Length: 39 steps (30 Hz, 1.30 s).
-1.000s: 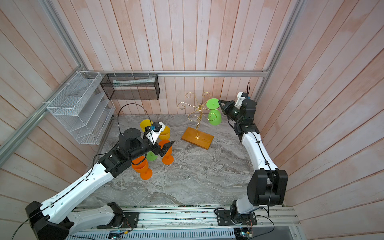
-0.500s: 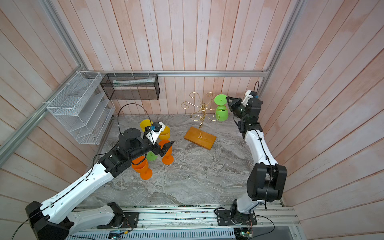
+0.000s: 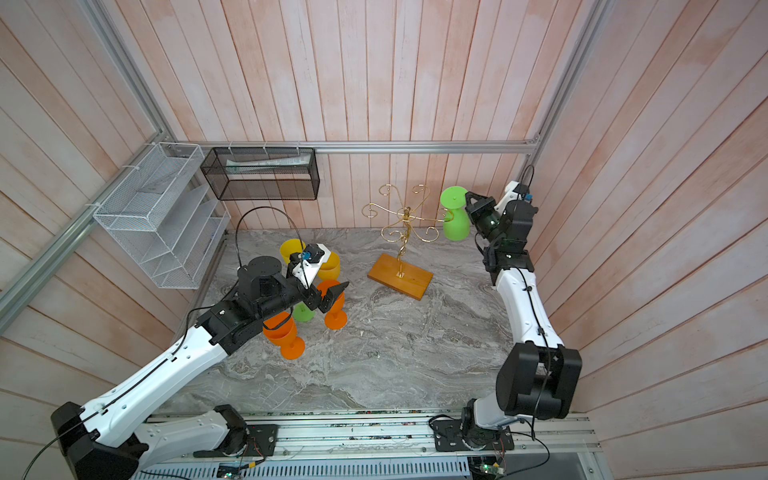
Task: Take the wine glass off the wine glass rack
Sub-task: 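Pull the green glass off its hook away from the rack with the right gripper, then carry the green glass toward the left gripper while the left reaches its foot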
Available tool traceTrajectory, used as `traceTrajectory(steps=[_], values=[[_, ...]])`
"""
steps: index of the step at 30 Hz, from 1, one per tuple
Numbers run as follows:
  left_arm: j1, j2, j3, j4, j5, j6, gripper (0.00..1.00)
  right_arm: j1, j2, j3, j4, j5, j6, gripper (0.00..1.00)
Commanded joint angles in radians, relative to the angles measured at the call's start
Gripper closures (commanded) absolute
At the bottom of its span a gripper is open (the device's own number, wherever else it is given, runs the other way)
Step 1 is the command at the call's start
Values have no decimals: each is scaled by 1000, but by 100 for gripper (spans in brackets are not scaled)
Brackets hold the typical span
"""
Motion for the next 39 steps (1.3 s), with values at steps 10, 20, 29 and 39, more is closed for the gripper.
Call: traceTrajectory(steps=[10,20,29,39], values=[[-9,15,85,-46,-3,-79,0,8,-364,-105,-186,146,-287,100],[-8,16,212,-202,-54,-383,0,416,-472,-116,-209,278,-671,100],[-11,-95,205,-209,-66,-347,1,590,-349,-23,-227,284,-590,100],[-152,-17,210,18,-284,257,9,599,-224,104,-315,196,-369,100]])
